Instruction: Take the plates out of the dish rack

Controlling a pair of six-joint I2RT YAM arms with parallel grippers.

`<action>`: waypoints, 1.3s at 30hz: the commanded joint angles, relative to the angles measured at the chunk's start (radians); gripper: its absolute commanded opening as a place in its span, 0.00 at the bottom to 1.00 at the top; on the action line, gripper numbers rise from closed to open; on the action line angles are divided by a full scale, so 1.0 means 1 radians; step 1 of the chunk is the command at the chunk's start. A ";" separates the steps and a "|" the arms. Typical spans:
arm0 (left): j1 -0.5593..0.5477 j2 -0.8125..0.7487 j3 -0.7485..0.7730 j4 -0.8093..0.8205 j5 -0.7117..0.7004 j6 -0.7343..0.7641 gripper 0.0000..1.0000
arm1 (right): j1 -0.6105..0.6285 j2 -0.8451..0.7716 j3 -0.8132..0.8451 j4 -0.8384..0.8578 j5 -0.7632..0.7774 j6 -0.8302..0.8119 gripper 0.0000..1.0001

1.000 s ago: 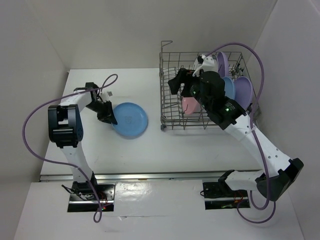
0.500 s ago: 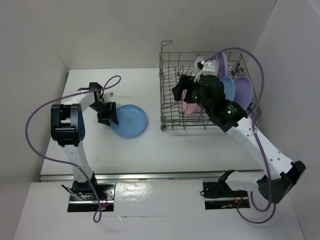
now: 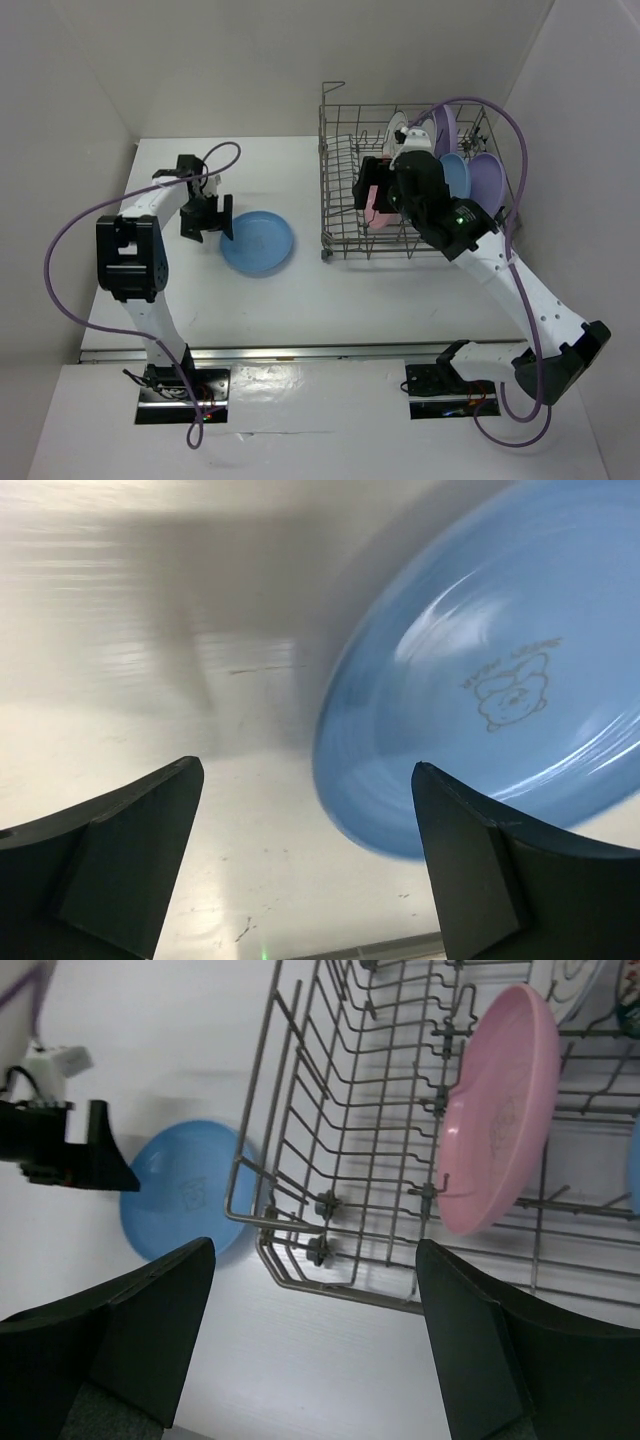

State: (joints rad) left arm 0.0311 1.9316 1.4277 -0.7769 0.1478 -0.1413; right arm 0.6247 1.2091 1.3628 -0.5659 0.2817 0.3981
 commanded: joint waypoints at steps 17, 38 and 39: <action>-0.102 -0.502 0.027 0.077 -0.146 0.206 1.00 | -0.427 0.294 0.207 -0.040 -0.285 -0.274 0.86; -0.111 -0.615 -0.101 0.057 -0.160 0.213 1.00 | -0.284 0.512 0.217 -0.075 -0.024 -0.125 0.21; -0.111 -0.615 -0.101 0.057 -0.160 0.213 1.00 | -0.263 0.500 0.226 -0.090 0.005 -0.114 0.11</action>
State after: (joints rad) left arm -0.0757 1.3529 1.3350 -0.7212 -0.0254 0.0750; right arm 0.3141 1.7470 1.5242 -0.6529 0.2386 0.2340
